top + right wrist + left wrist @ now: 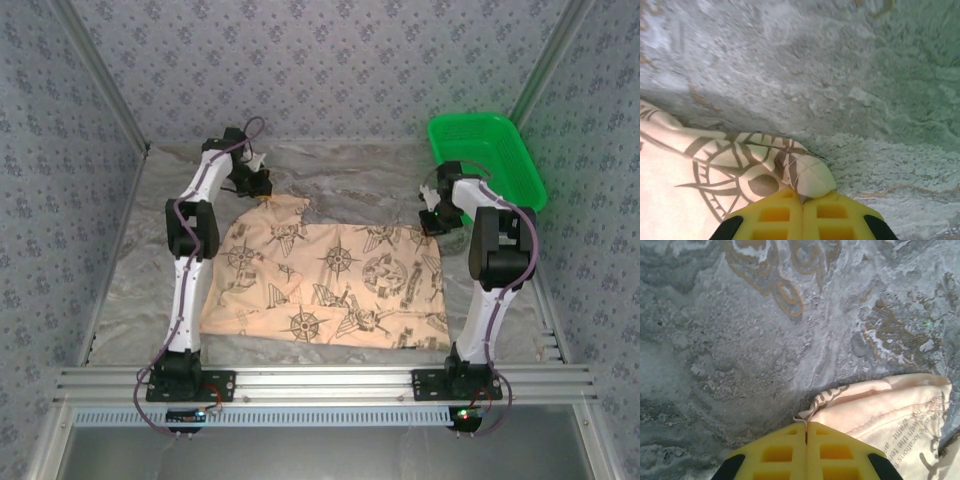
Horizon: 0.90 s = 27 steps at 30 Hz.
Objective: Fold the inside-out t-shirt
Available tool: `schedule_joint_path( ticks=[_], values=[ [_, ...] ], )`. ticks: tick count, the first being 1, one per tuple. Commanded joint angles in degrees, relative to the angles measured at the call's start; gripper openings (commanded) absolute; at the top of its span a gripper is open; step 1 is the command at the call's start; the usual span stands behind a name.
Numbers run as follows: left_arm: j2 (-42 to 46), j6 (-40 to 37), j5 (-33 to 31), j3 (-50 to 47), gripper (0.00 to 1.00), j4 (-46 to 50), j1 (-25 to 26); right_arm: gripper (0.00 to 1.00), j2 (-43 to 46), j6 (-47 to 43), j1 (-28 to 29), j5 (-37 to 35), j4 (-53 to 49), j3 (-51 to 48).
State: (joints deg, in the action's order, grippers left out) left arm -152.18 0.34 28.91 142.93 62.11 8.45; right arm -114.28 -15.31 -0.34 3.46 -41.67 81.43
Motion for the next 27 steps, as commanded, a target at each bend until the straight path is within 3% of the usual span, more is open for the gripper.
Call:
schedule_joint_path(
  ticks=[1, 4, 8, 12, 16, 20, 23, 27],
  values=[
    [8.85, -8.77, 0.50, -1.88, 0.00, -3.47, 0.75, 0.00, 5.56, -4.04, 1.99, -3.88, 5.37, -1.69],
    [13.24, -13.98, 0.12, -3.86, 0.00, -6.20, 1.09, 0.01, 7.64, -3.29, 2.79, -10.63, 10.89, -3.87],
    [18.05, -20.08, 1.89, -6.13, 0.00, -7.74, 1.22, 0.02, 9.67, 2.40, 2.05, -9.86, 10.30, -4.23],
    [23.01, -23.40, 3.30, -10.52, 0.00, -8.49, 1.75, 0.02, 15.83, 5.04, 1.96, -10.25, 15.90, -11.04],
    [28.96, -27.34, 3.30, -18.17, 0.00, -8.66, 3.50, 0.01, 23.03, 4.79, 1.73, -5.90, 24.18, -21.10],
    [38.51, -30.39, 0.93, -31.42, 0.00, -11.23, 6.40, 0.00, 31.89, -0.16, 3.31, -4.68, 31.42, -31.24],
    [49.17, -28.08, -1.55, -45.60, 0.00, -15.38, 8.03, 0.00, 40.92, 7.56, 4.11, -9.28, 32.29, -37.27],
    [66.57, -27.52, -12.03, -65.54, 0.00, -22.83, 14.07, 0.05, 56.28, 17.29, 6.39, -13.20, 32.85, -48.55]
  ],
)
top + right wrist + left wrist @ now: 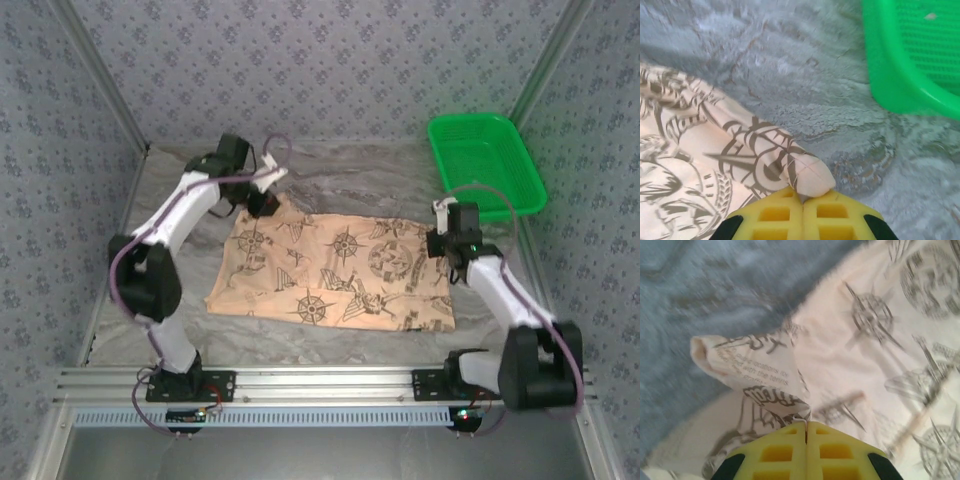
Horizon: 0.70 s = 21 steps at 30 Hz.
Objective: Fold the inside-out t-shirt
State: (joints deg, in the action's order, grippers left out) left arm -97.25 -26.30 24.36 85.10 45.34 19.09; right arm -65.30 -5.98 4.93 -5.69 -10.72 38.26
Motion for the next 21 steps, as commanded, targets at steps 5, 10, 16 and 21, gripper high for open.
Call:
schedule_joint_path(
  ticks=[5, 10, 16, 21],
  values=[
    [25.03, 7.85, -14.93, -21.63, 0.00, -11.58, 6.79, 0.18, 21.64, 13.60, 1.16, -8.87, 0.09, -16.90],
    [35.70, 17.81, -16.75, -28.56, 0.59, -11.68, 6.88, 0.54, 35.08, 14.04, 1.22, -7.79, -4.21, -22.40],
    [41.64, 30.93, -17.91, -30.68, 1.00, -12.36, 5.34, 0.51, 43.12, 8.18, 1.37, 2.30, -2.19, -23.24],
    [27.13, 42.00, -19.14, -24.31, 1.00, -7.14, -1.01, 0.51, 31.82, -1.17, 4.41, 14.23, 4.80, -20.38]
  ],
)
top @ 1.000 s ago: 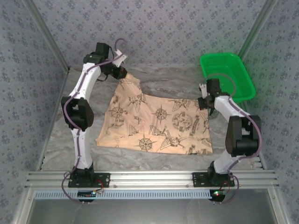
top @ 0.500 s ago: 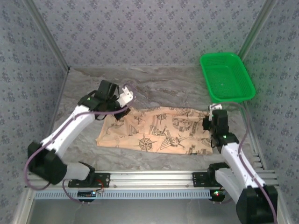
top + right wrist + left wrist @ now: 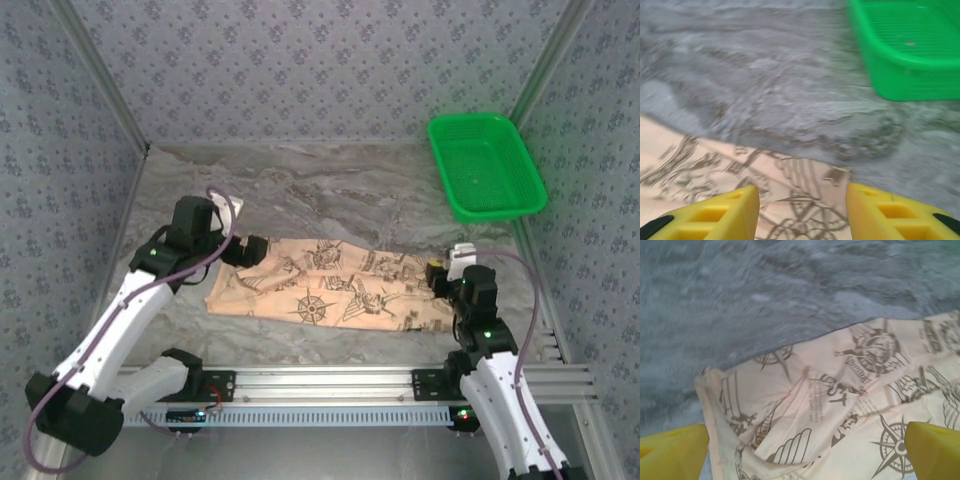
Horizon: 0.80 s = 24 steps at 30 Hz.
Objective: Fold the inside-out t-shirt
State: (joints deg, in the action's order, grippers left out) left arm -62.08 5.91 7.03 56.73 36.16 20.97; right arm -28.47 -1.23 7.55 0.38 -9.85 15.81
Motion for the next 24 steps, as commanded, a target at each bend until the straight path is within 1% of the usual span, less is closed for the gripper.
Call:
schedule_joint_path(
  ticks=[1, 3, 4, 5, 6, 7, 9, 10, 12, 14, 16, 18, 20, 22, 23, 24],
  values=[
    [-12.61, 11.81, -1.60, 6.17, 0.97, 4.82, -4.10, 0.51, -8.94, -6.22, 3.40, 5.83, 4.01, 3.90],
    [-19.82, 14.63, -1.22, 9.24, 0.88, 6.65, -4.84, 0.51, -17.67, -2.88, 5.28, -0.71, 3.20, 8.89],
    [-22.79, 15.72, -0.43, 9.97, 0.86, 6.00, -4.84, 0.51, -22.72, 1.66, 5.39, -3.98, 0.90, 12.77],
    [-25.08, 17.05, 0.08, 10.30, 0.85, 4.95, -4.89, 0.51, -26.99, 7.02, 5.22, -6.74, -2.12, 16.60],
    [-27.59, 18.68, -0.05, 10.70, 0.84, 4.07, -4.95, 0.50, -31.26, 17.69, 4.77, -9.42, -7.57, 20.59],
    [-30.25, 19.99, -0.24, 11.62, 0.81, 4.13, -5.05, 0.49, -36.23, 25.62, 3.70, -8.46, -12.92, 24.68],
    [-34.11, 20.90, 0.27, 12.67, 0.76, 3.44, -4.98, 0.50, -42.93, 35.61, 1.63, -3.32, -19.28, 29.90],
    [-35.81, 21.42, -0.31, 13.06, 0.72, 3.35, -5.06, 0.50, -44.99, 37.60, 0.91, -0.23, -18.66, 29.67],
    [-37.88, 22.22, -2.11, 12.65, 0.68, 3.04, -5.27, 0.44, -45.97, 42.45, -0.30, 3.32, -12.86, 26.08],
    [-39.76, 22.97, -3.40, 11.94, 0.63, -0.02, -6.04, 0.35, -48.31, 43.36, -1.99, 5.92, -9.54, 24.35],
    [-42.82, 23.22, -3.12, 12.30, 0.56, -0.42, -7.59, 0.30, -52.78, 41.51, -3.31, 7.25, -10.50, 25.79],
    [-45.26, 23.67, -2.76, 12.35, 0.42, -0.33, -9.39, 0.28, -56.16, 39.62, -3.99, 5.51, -12.33, 27.54],
    [-45.82, 24.29, -2.82, 11.02, 0.39, -1.32, -10.99, 0.26, -58.44, 38.35, -4.45, 3.07, -12.74, 28.37],
    [-45.58, 25.08, -4.67, 9.22, 0.36, -1.72, -12.85, 0.23, -60.95, 37.73, -4.32, 2.03, -11.91, 29.35],
    [-45.37, 25.28, -5.37, 8.48, 0.35, -1.73, -13.52, 0.22, -62.23, 37.73, -4.20, 2.22, -11.37, 30.01],
    [-44.93, 25.41, -5.78, 7.56, 0.35, -2.02, -14.67, 0.22, -64.01, 35.58, -4.12, 3.14, -10.66, 30.94]
  ],
)
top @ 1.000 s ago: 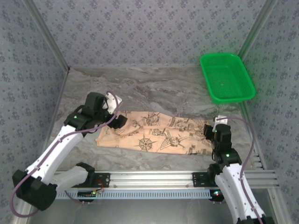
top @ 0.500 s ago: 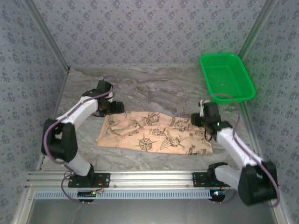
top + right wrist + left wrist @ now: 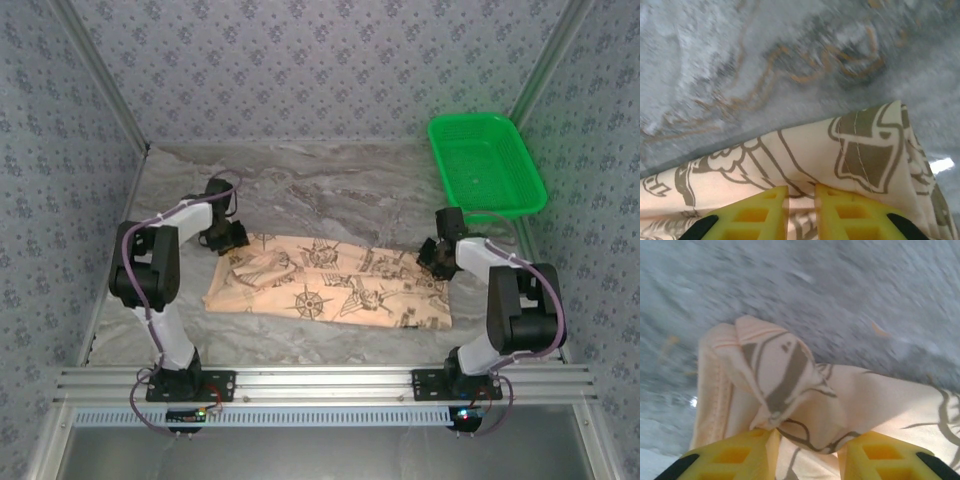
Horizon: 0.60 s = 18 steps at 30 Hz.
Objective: Fold the inside-out t-shirt
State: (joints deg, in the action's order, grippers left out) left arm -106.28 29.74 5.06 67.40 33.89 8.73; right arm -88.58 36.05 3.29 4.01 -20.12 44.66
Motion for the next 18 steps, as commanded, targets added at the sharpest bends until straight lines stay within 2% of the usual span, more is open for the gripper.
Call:
schedule_joint_path(
  ticks=[1, 5, 9, 12, 15, 18],
  values=[
    [-0.28, 1.63, -3.56, -4.03, 0.35, 0.04, -3.27, 0.22, -5.55, -2.80, 0.45, 0.71, 0.45, 3.21],
    [1.95, 1.71, -2.18, -6.86, 0.36, -0.14, -6.24, 0.23, -10.85, -8.52, 2.81, -0.29, 0.98, 9.99],
    [5.81, 0.64, 0.58, -8.28, 0.54, 1.93, -7.19, 0.30, -15.17, -11.90, 3.56, -0.15, -1.07, 18.38],
    [10.83, -0.28, 3.42, -7.92, 0.65, 5.68, -7.14, 0.40, -12.78, -12.25, 4.14, -0.95, -3.76, 21.68],
    [15.26, -1.66, 4.86, -6.07, 0.67, 10.63, -5.16, 0.50, -9.46, -8.82, 3.57, -3.35, -8.86, 22.73],
    [17.13, -2.79, 5.04, -4.52, 0.67, 14.44, 0.85, 0.50, -7.34, -3.37, 2.78, -3.84, -12.55, 21.11]
  ],
)
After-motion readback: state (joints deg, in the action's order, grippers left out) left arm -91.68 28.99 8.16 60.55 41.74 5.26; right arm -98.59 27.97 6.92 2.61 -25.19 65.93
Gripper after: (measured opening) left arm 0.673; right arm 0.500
